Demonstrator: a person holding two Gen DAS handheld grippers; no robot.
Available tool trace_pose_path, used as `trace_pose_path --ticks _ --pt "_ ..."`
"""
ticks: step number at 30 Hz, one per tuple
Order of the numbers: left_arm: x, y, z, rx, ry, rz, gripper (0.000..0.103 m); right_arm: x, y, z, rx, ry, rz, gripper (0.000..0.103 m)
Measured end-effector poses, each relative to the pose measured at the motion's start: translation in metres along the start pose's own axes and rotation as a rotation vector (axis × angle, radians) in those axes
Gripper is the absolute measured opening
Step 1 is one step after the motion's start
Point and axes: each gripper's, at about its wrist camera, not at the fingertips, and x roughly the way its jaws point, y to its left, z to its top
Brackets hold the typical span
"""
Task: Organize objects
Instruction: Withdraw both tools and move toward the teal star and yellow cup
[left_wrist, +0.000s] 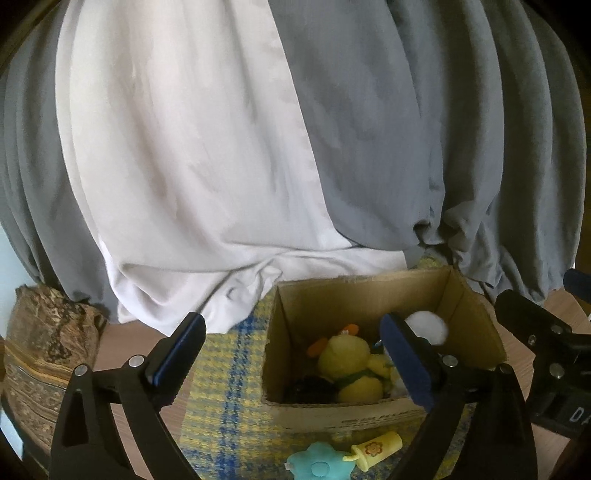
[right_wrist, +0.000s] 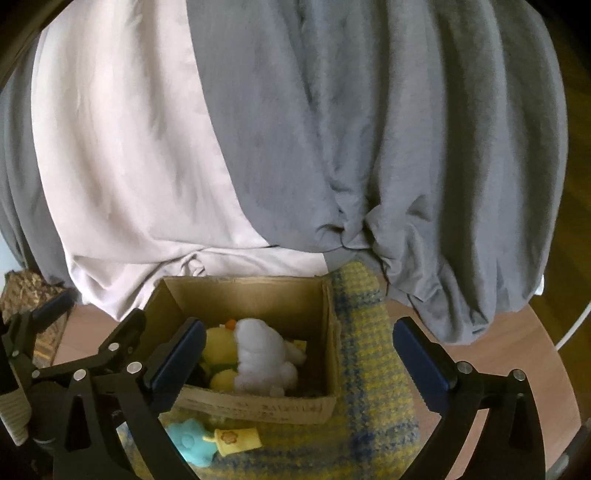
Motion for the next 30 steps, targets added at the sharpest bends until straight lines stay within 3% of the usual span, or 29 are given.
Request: trace_pose_path --ticks 16,30 --pt "-0.081 -0.002 0.003 -0.011 -0.167 0.017 0.102 -0.064 -0.024 -0.013 0.097 -0.088 0.042 0.102" --pt "-0.091 -0.008 -0.028 -0.017 -0.138 0.024 0.102 -0.073 -0.036 -0.046 0.113 -0.046 0.026 0.102"
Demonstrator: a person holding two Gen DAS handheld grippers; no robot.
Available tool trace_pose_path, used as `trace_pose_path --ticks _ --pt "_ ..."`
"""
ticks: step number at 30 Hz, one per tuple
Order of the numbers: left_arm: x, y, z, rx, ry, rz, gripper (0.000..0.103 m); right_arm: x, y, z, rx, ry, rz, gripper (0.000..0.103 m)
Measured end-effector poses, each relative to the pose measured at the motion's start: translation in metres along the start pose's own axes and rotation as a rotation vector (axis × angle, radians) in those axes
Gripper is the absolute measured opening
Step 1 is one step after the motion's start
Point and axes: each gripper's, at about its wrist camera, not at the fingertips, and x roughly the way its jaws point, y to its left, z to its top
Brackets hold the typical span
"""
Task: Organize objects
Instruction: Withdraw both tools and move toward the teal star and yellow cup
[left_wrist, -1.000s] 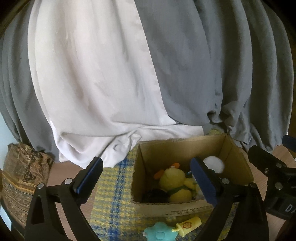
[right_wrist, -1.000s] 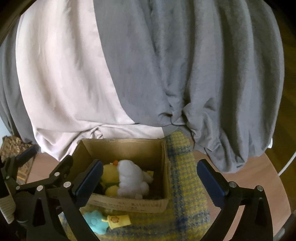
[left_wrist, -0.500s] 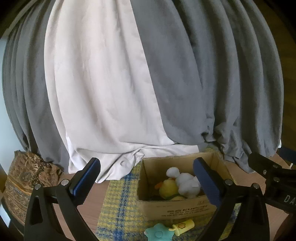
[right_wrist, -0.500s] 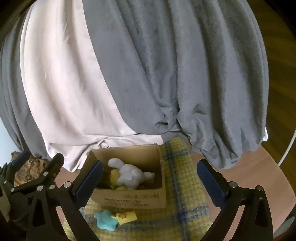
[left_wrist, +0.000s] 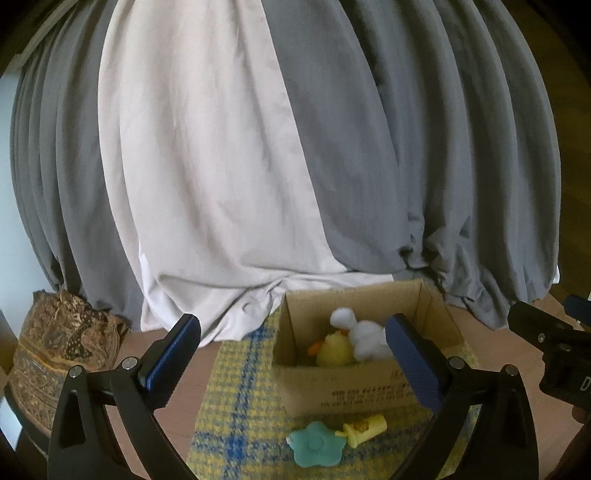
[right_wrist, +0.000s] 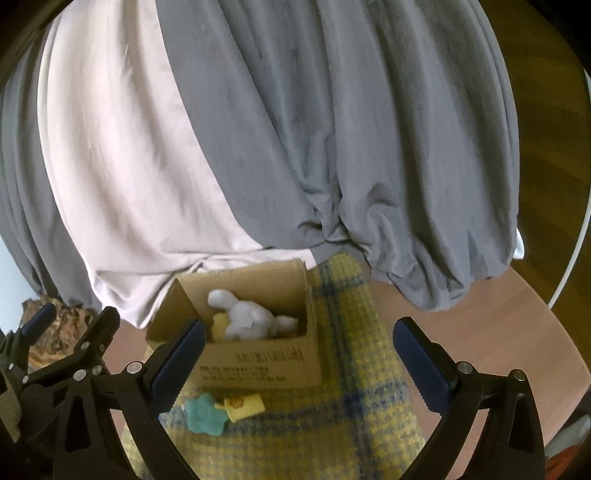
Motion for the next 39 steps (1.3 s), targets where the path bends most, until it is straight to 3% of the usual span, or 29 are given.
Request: trace_pose_path --ticks 17,26,39 --pt "0.019 0.004 -0.070 -0.024 0.134 0.010 0.102 0.027 0.001 -0.063 -0.033 0.134 -0.019 0.102" --pt "0.043 0.011 -0.107 -0.041 0.221 0.015 0.102 0.051 0.006 -0.089 -0.055 0.210 -0.038 0.102" --pt "0.089 -0.002 -0.152 -0.022 0.353 -0.033 0.102 0.090 -0.001 -0.118 -0.068 0.327 -0.085 0.102"
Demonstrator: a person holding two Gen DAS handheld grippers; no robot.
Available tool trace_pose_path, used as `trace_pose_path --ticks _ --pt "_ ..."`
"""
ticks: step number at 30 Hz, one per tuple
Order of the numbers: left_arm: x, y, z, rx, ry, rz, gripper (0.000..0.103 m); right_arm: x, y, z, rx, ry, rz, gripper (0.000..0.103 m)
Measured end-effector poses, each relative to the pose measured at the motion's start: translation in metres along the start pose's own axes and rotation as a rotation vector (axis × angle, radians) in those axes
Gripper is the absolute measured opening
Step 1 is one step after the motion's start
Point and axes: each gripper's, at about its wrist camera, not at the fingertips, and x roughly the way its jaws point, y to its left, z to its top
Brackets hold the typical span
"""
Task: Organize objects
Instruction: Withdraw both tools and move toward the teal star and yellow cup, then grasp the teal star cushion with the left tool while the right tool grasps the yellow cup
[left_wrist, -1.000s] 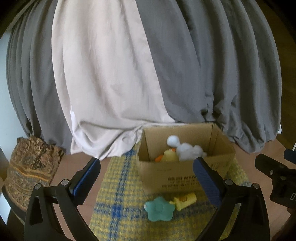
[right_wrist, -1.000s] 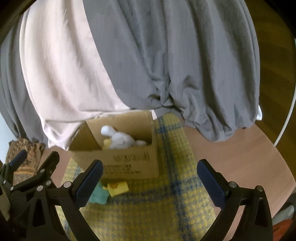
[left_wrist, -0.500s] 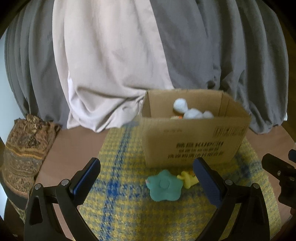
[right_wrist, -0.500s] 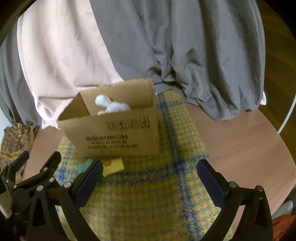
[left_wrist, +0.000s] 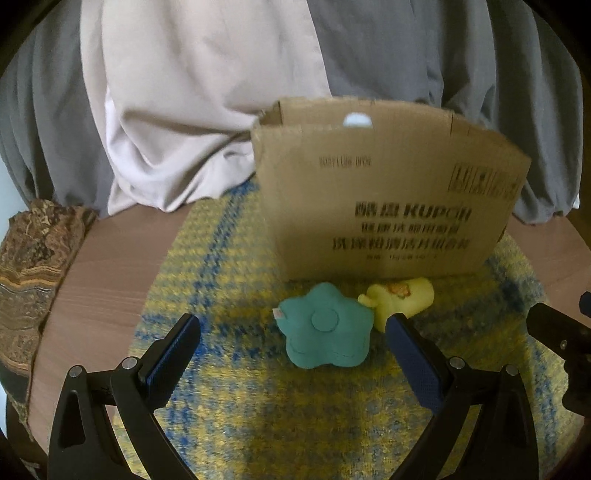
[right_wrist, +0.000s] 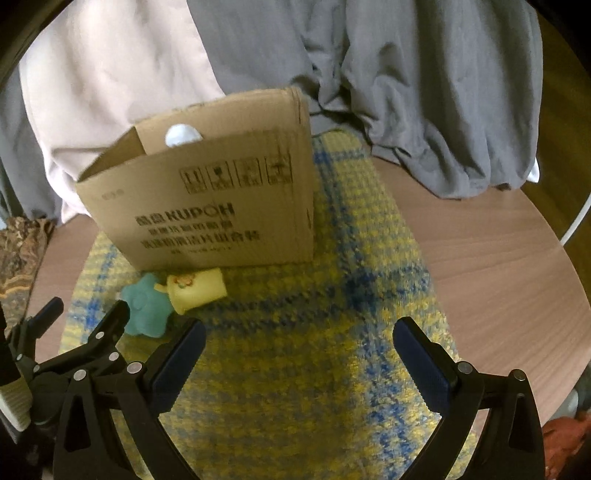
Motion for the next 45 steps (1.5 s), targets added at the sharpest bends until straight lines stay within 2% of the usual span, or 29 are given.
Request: trace_pose_path --ticks 6,16,21,22,28,35,45 --pt "0.030 -0.006 -0.005 0.004 0.069 -0.025 0.102 0.020 -0.002 -0.001 0.012 0.045 -0.011 0.102" --pt "0.060 -0.016 -0.006 0.012 0.138 -0.044 0.101 0.038 -0.012 0.004 0.037 0.080 -0.027 0.102" --pt "0.068 -0.018 -0.007 0.007 0.164 -0.072 0.084 0.046 -0.015 0.007 0.040 0.073 -0.044 0.102" --pt "0.069 -0.018 -0.008 0.008 0.165 -0.083 0.078 0.047 -0.015 0.008 0.039 0.069 -0.050 0.102" --pt "0.066 -0.019 -0.008 0.031 0.147 -0.082 0.070 0.051 -0.014 0.010 0.039 0.064 -0.058 0.102" --pt "0.059 0.000 -0.011 -0.003 0.146 -0.065 0.069 0.050 0.003 0.013 -0.011 0.041 -0.019 0.102" --pt "0.044 0.038 -0.019 -0.081 0.130 -0.002 0.069 0.060 0.053 0.014 -0.121 0.049 0.070 0.102"
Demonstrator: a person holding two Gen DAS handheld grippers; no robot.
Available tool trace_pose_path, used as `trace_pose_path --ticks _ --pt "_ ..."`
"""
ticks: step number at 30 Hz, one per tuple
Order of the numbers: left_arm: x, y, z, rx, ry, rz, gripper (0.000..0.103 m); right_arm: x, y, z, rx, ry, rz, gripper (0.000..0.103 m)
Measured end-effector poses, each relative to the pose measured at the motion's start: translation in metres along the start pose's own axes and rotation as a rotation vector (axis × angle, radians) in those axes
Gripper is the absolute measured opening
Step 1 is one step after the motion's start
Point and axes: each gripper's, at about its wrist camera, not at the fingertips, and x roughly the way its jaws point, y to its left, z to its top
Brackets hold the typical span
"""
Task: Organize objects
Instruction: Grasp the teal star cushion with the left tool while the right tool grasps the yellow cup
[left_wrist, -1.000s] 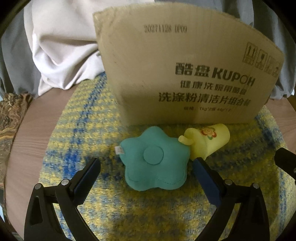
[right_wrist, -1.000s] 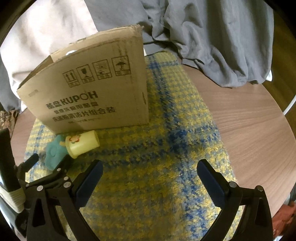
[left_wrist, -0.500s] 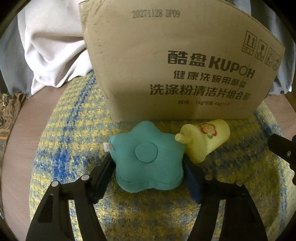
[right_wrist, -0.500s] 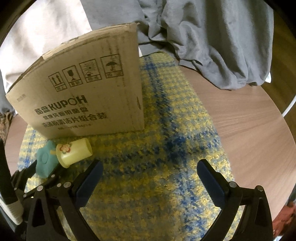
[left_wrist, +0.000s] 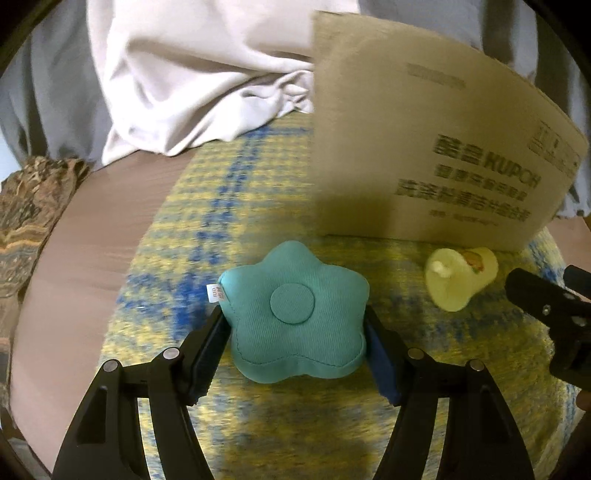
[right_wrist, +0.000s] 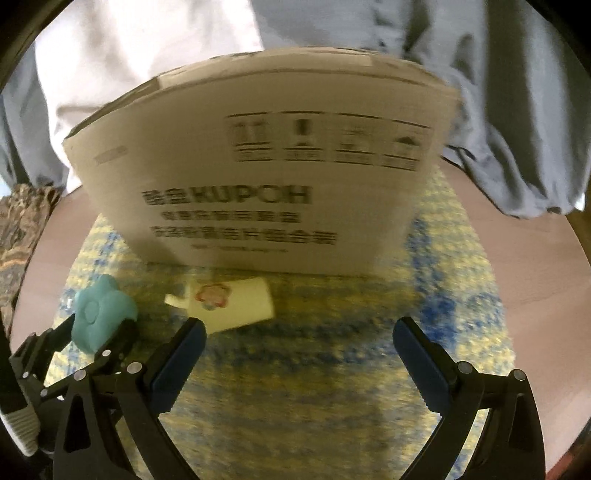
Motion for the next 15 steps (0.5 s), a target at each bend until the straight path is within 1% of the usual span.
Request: trace_pose_path --ticks 8,13,15 --pt "0.001 0.026 -0.005 -0.048 -0.004 0.024 0.069 0.020 0.028 0.004 -0.055 0.030 0.040 0.102" --pt "0.002 0.033 -0.004 -0.065 -0.007 0.040 0.069 0.036 0.041 0.007 -0.084 0.049 0.032 0.101" --pt "0.002 0.035 -0.005 -0.072 -0.008 0.035 0.069 0.042 0.043 0.008 -0.084 0.059 0.023 0.101"
